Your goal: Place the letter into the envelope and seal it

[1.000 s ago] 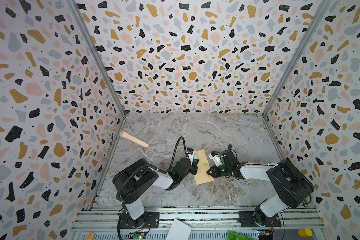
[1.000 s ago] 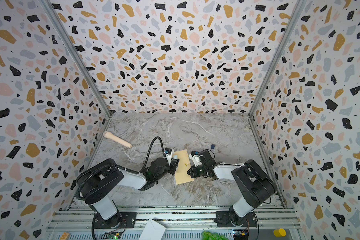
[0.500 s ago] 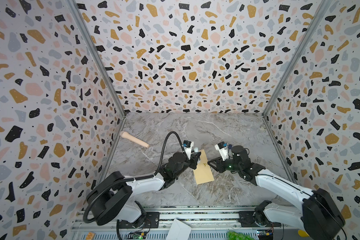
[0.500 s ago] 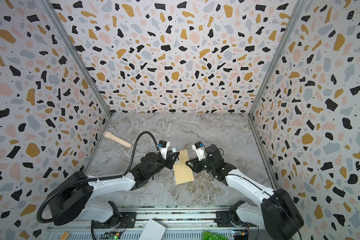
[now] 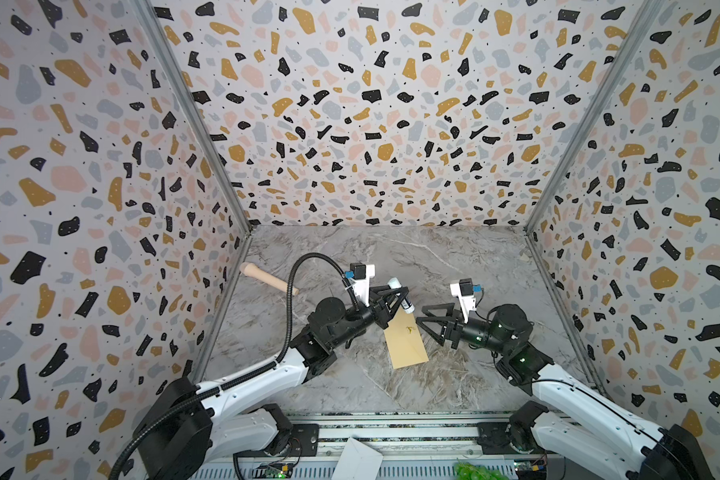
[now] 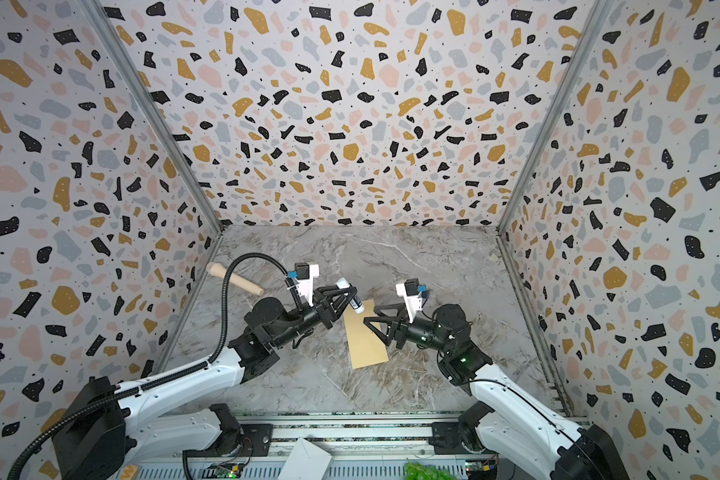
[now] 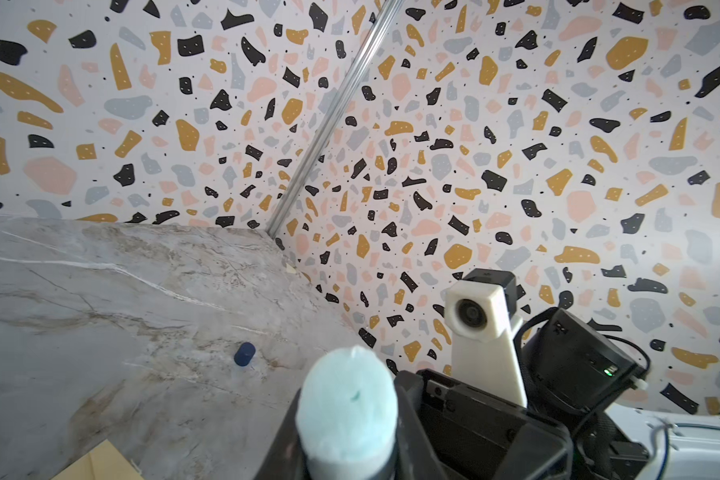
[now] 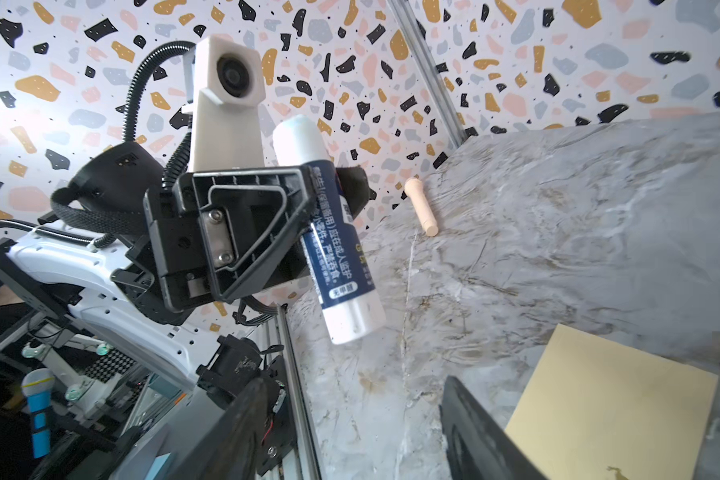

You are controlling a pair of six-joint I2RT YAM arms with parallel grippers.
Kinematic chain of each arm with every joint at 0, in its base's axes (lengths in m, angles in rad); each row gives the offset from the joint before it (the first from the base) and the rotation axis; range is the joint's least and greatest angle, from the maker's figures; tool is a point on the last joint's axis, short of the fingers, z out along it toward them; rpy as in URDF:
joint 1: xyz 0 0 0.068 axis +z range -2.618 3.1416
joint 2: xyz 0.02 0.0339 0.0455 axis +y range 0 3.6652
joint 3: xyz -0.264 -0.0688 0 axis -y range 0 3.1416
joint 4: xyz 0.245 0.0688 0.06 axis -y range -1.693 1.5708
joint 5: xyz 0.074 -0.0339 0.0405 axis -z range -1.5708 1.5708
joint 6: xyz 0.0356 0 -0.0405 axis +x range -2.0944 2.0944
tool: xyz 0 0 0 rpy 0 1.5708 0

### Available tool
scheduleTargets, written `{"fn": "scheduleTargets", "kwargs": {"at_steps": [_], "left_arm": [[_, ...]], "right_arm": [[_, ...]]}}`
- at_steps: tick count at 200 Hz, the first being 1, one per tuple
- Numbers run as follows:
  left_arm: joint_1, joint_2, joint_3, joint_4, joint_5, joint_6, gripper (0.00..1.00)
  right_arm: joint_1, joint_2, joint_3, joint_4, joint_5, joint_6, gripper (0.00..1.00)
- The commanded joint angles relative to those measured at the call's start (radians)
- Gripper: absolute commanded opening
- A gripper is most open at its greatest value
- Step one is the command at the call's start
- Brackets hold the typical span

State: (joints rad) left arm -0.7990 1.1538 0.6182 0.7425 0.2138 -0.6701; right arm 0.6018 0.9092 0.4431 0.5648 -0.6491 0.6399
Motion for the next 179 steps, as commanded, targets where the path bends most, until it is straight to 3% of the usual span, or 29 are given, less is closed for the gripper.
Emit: {"fn": "scheduleTargets", "kwargs": {"at_steps": [1,48,78,119,179], "left_arm": [[0.006,-0.023,0.035,0.102,0.062,-0.074,0.0],[0.005,-0.032,0.033,0.125,0.084,-0.116,0.0],[0.007,-0.034,0.041,0.126,0.1,-0.128,0.0],[0.005,-0.034,0.039,0.118,0.107,-0.129,0.0],[0.006,-0.029,0.042,0.104,0.116,-0.123,0.0]], "right_arm": [[0.024,0.014,0.024,0.133,-0.046,0.052,0.67],[0.044,0.044,0.048,0.168,-0.044,0.043,0.62],[0.047,0.058,0.059,0.173,-0.044,0.038,0.49],[0.05,0.05,0.062,0.182,-0.041,0.036,0.48],[0.051,0.058,0.074,0.175,-0.034,0.035,0.34]]}}
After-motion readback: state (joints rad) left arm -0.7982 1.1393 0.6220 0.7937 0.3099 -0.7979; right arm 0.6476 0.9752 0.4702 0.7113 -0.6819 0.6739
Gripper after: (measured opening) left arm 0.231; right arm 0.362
